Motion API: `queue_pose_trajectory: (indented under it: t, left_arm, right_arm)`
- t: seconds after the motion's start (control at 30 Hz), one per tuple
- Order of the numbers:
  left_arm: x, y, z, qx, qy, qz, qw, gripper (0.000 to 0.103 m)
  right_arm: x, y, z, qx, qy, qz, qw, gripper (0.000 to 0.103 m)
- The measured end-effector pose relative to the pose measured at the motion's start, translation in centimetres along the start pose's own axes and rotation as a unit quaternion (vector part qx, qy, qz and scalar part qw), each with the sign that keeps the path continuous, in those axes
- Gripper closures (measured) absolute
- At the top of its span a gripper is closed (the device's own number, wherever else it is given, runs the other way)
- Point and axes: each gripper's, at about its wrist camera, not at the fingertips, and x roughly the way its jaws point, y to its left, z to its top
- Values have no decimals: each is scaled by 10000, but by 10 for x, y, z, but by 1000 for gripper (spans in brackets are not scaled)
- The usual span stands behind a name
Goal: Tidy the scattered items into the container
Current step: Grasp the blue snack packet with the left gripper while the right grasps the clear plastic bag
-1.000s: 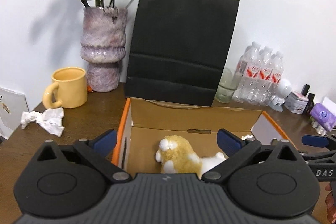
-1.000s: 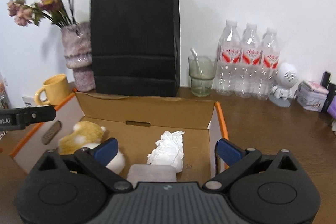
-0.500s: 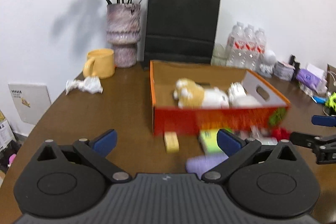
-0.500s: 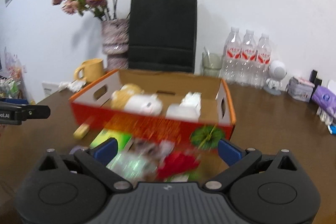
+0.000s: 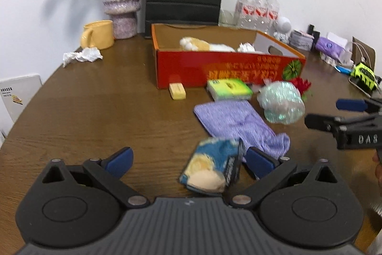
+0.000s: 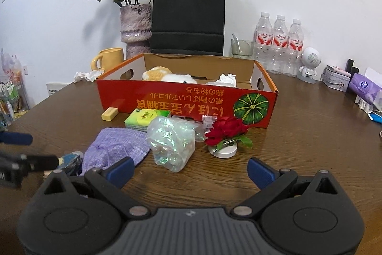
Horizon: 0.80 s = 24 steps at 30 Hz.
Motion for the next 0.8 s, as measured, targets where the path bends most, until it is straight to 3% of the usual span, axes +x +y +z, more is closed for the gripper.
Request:
queue_pose_trajectory:
  t: [0.1,0.17,0.27,0.4,0.43,0.47,0.8]
  left_arm:
    - [9,-3,-5,62,83,-28,9999,14]
    - [16,-3,-6,59,132,26,9999,52]
    - [19,1,-3,-10,-22,73,10000,74]
    - [19,9,4,-263,-146,50,9995,80]
    - [19,10,6,-297,-150,55,9994,82]
    - [19,11,7,-326,-159,62,9993,82]
    - [13,14,15,-449,-357,43,9983,83]
  right_arm:
    - [5,5,2,-12,4,-7,10000,2]
    - [10,9,5,-11,-25,-43,10000,2]
    - [23,15,10,34,-63,-73,9999,6]
    - [46,20,19,78,9,-194,9998,17]
    - [52,20,21,86,91,-218,9997,35]
    - [56,18,21,111,152,-178,9997,77]
    - [32,11,19,243,-256,98,9993,79]
